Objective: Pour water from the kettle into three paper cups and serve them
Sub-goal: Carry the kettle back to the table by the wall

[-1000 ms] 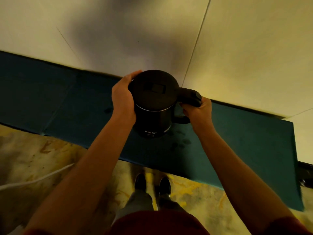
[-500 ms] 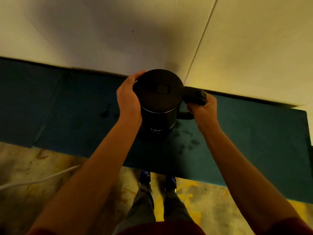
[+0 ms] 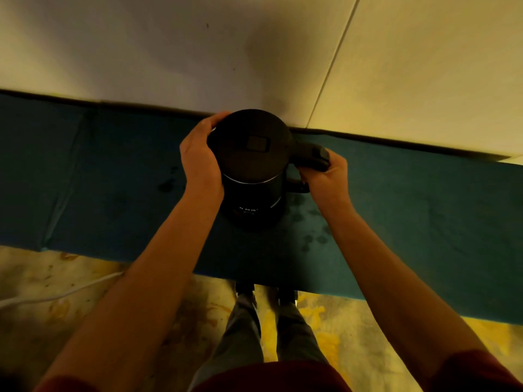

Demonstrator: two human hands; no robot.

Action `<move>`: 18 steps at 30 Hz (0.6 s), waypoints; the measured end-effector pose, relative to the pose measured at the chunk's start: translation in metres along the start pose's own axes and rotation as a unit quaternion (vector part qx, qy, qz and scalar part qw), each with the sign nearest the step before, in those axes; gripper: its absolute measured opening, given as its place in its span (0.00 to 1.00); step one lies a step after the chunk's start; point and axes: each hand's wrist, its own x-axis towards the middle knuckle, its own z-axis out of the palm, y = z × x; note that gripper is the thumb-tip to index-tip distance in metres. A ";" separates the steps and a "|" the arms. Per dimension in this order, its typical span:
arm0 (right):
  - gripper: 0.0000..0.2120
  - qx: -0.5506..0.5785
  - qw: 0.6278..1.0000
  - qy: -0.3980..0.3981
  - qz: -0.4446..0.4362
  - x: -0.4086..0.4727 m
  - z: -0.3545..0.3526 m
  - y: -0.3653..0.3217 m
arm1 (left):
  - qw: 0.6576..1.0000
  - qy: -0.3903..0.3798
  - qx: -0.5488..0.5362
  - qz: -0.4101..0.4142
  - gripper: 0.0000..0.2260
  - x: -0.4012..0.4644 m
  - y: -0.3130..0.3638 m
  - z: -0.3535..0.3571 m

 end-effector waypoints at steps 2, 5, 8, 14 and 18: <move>0.19 0.006 1.000 -0.002 0.006 0.001 0.005 0.003 | 1.000 0.000 -0.002 -0.006 0.13 0.005 -0.003 -0.002; 0.19 0.013 1.000 0.003 0.015 0.004 0.007 0.007 | 1.000 -0.006 -0.005 0.001 0.14 0.010 -0.008 -0.002; 0.13 0.017 1.000 -0.002 0.023 0.003 0.011 0.009 | 1.000 -0.001 -0.006 -0.003 0.14 0.013 -0.013 -0.007; 0.08 0.028 0.999 -0.001 0.039 -0.001 0.019 0.019 | 1.000 0.006 0.006 -0.005 0.15 0.014 -0.015 -0.011; 0.09 0.020 0.999 -0.010 0.047 -0.001 0.020 0.025 | 1.000 0.007 0.015 -0.001 0.15 0.016 -0.018 -0.015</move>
